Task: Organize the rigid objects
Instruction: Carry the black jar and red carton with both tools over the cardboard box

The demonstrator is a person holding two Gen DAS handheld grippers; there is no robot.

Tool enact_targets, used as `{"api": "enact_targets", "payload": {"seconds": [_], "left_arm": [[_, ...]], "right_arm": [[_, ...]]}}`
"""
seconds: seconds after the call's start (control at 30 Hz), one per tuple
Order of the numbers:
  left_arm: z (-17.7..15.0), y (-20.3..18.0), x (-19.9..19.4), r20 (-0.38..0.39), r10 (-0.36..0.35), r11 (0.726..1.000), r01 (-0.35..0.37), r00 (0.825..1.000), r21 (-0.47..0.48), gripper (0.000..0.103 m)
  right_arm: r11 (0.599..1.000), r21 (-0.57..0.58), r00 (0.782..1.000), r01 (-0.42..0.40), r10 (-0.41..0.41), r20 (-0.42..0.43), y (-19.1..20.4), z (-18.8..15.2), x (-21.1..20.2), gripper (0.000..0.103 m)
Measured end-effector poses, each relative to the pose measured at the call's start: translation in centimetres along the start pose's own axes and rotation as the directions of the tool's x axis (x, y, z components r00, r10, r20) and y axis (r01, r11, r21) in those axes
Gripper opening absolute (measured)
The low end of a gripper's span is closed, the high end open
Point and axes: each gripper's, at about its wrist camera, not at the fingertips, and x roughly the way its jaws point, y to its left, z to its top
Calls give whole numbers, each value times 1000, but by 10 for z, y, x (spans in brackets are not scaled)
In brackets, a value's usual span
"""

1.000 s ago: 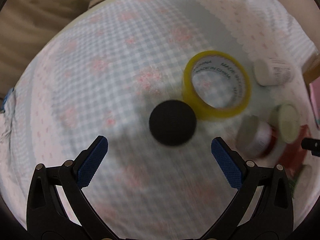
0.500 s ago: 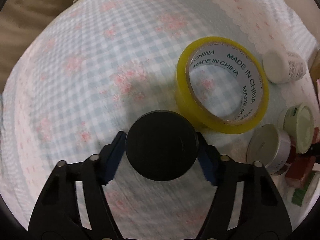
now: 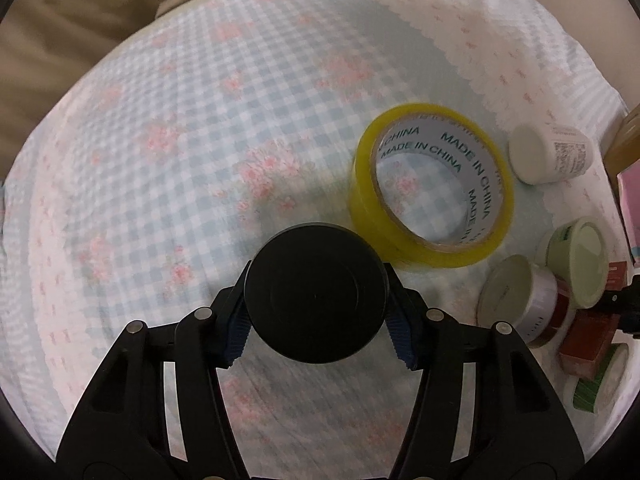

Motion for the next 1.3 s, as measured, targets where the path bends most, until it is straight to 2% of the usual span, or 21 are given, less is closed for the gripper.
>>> {"api": "enact_targets", "payload": {"seconds": [0.23, 0.4, 0.53, 0.67, 0.87, 0.97, 1.1, 1.2, 1.3], "left_arm": [[-7, -4, -45, 36, 6, 1000, -5, 999, -4, 54], [-14, -9, -107, 82, 23, 1000, -24, 996, 6, 54], [-17, -13, -159, 116, 17, 1000, -19, 993, 19, 54], [-15, -30, -216, 157, -16, 999, 11, 987, 33, 54], [-3, -76, -271, 211, -76, 995, 61, 975, 73, 54], [9, -110, -289, 218, -108, 991, 89, 970, 95, 54], [22, -155, -305, 236, -131, 987, 105, 963, 120, 54], [30, -198, -307, 244, -138, 987, 111, 960, 120, 54], [37, -237, -304, 240, -128, 989, 106, 962, 104, 54]], "right_arm": [[996, -19, 995, -82, 83, 63, -18, -14, -28, 44], [989, -50, 983, -142, 147, 110, -24, -26, -71, 44], [977, -90, 969, -193, 204, 137, -44, -40, -122, 44], [968, -146, 963, -202, 224, 149, -49, -56, -180, 44], [948, -271, 957, -168, 223, 186, -47, -68, -245, 44], [941, -308, 955, -142, 212, 209, -64, -58, -279, 44], [940, -305, 951, -152, 223, 214, -90, -29, -303, 44], [933, -346, 949, -102, 195, 246, -109, -4, -324, 44], [923, -374, 948, -96, 200, 249, -125, 28, -337, 43]]}}
